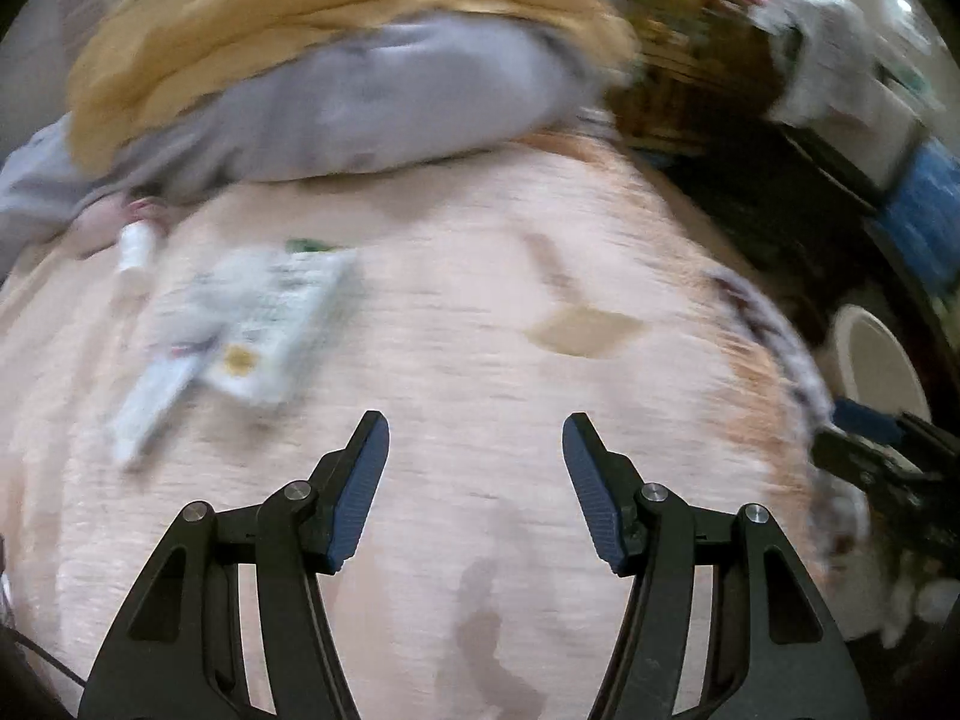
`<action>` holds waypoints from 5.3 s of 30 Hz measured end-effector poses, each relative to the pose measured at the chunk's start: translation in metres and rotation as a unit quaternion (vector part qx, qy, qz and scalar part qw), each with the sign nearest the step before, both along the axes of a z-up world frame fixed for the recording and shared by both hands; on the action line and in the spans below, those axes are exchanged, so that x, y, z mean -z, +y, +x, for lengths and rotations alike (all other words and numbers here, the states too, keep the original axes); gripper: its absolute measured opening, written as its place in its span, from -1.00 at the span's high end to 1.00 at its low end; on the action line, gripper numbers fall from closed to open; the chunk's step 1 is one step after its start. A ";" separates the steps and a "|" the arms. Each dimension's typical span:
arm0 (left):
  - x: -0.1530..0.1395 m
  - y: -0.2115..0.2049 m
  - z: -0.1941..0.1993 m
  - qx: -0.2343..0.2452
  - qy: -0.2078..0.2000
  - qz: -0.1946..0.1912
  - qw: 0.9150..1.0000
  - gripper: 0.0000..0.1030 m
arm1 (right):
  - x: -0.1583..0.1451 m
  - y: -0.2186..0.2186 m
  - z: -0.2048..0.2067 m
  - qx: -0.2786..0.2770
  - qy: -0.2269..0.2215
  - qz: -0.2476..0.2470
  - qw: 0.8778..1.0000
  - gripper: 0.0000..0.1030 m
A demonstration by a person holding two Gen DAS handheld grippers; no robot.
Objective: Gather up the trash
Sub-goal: 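Move both open tools back over the bed toward the remaining trash, then grasp the white milk carton with the left tool while the right tool grasps the clear plastic wrapper, then carry the milk carton and plastic wrapper over the white bucket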
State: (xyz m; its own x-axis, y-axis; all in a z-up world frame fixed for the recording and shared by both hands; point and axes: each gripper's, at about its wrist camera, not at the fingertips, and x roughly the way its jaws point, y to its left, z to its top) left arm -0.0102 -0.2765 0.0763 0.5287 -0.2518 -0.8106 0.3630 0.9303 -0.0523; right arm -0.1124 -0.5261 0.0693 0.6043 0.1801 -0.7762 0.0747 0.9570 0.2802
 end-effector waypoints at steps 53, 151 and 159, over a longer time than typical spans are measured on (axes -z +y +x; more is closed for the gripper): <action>0.041 0.187 0.064 -0.064 0.095 -0.050 0.992 -0.02 | 0.009 0.232 0.219 -0.182 -0.017 -0.006 0.983 -0.38; -0.033 -0.151 -0.100 0.177 0.020 -0.039 0.983 -0.01 | -0.032 -0.074 -0.096 0.037 -0.048 -0.044 0.997 0.62; -0.031 -0.196 -0.108 0.207 0.027 -0.035 0.977 -0.01 | -0.026 -0.118 -0.116 0.084 -0.039 -0.040 0.995 0.62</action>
State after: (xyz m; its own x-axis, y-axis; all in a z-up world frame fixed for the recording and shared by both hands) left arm -0.1179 -0.4729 0.1068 0.3271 -0.4918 -0.8069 0.7025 0.6977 -0.1404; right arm -0.2279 -0.6439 0.0953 0.6791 0.0103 -0.7340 0.2172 0.9523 0.2144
